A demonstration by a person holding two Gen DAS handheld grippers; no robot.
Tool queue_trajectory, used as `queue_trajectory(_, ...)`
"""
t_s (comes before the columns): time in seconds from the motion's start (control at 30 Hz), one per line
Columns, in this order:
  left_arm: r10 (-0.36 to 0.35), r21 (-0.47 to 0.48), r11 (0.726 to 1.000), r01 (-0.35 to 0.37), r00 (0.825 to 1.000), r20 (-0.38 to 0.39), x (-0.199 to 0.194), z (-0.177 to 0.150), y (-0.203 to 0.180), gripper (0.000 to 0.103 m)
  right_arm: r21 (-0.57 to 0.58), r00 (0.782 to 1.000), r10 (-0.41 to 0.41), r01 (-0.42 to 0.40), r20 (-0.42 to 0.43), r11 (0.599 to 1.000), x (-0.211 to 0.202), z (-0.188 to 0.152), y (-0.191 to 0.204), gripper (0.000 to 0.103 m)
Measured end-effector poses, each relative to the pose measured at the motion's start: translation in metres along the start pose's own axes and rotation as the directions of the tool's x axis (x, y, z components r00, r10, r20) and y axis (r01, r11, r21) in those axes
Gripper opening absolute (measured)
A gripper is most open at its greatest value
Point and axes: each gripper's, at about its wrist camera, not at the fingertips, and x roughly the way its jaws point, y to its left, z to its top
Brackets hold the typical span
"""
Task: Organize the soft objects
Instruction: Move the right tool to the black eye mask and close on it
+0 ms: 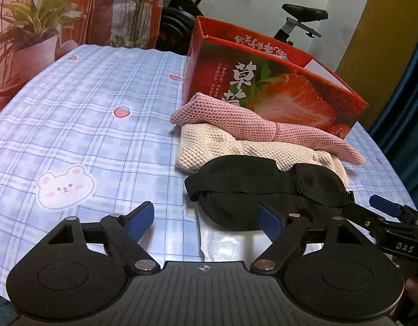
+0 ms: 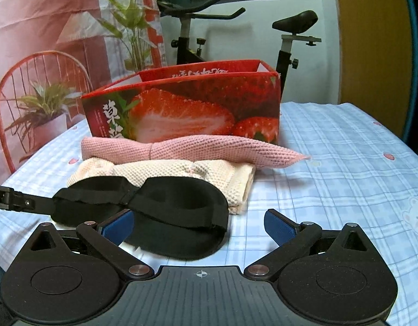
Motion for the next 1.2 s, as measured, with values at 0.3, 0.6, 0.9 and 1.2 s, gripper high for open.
queue_trajectory(0.3, 0.003, -0.012, 1.000, -0.003, 1.000, -0.012, 0.007, -0.005, 0.002, 0.081, 0.011, 0.999, 0.037, -0.036, -0.022, 0.999, 0.020, 0.002, -0.007, 0.080)
queue_trajectory(0.6, 0.013, -0.035, 0.999, -0.014, 1.000, -0.022, 0.011, -0.005, 0.009, 0.081, 0.009, 0.996, 0.091, -0.091, -0.007, 0.996, 0.029, -0.010, -0.010, 0.069)
queue_trajectory(0.9, -0.039, -0.083, 0.996, 0.036, 0.999, -0.033, 0.025, 0.007, 0.011, 0.081, 0.032, 0.987, 0.162, -0.162, 0.012, 0.986, 0.026, -0.015, -0.018, 0.069)
queue_trajectory(1.2, -0.062, -0.048, 0.997, 0.060, 0.997, -0.041, 0.039, 0.016, -0.001, 0.081, 0.078, 0.982, 0.189, -0.189, 0.006, 0.979, 0.027, -0.011, -0.022, 0.069)
